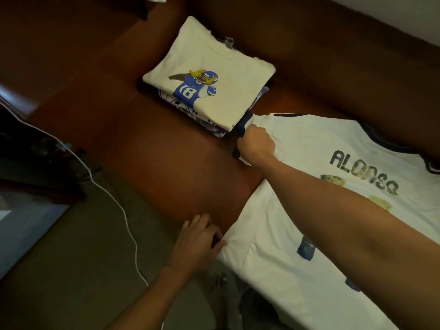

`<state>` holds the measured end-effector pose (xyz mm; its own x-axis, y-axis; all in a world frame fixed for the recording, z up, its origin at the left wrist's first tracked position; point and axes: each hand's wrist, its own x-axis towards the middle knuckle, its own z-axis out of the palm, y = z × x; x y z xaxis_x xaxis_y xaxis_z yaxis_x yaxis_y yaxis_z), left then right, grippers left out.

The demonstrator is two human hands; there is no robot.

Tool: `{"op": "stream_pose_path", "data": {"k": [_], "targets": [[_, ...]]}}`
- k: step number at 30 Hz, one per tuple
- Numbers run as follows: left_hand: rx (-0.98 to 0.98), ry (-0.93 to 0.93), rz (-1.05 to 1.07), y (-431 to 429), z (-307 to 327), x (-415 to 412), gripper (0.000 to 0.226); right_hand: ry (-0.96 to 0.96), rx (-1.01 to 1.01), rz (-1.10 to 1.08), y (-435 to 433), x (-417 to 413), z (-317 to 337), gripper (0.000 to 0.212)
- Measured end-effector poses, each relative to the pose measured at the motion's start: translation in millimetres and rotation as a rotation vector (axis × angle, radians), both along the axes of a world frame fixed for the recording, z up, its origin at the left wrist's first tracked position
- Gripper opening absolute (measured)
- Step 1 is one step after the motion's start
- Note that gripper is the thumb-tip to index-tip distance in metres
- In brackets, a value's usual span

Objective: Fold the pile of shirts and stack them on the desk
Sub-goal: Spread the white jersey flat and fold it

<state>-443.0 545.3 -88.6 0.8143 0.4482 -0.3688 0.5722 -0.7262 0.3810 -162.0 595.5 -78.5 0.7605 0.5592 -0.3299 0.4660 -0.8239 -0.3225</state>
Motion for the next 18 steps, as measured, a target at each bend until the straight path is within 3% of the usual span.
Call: {"op": "stream_pose_path", "data": {"k": [4, 9, 14, 18], "targets": [[-0.025, 0.004, 0.028, -4, 4, 3, 0.025, 0.076, 0.08, -0.054, -7, 12, 4, 0.019], [-0.029, 0.011, 0.026, -7, 9, 5, 0.02, 0.193, 0.28, -0.226, -35, 27, 19, 0.024], [-0.186, -0.004, 0.158, -20, 19, 6, 0.006, 0.375, 0.463, -0.467, -71, 39, 35, 0.029], [-0.343, -0.021, 0.265, -32, 24, 1, 0.026, 0.442, 0.532, -0.643, -97, 44, 48, 0.033]]}}
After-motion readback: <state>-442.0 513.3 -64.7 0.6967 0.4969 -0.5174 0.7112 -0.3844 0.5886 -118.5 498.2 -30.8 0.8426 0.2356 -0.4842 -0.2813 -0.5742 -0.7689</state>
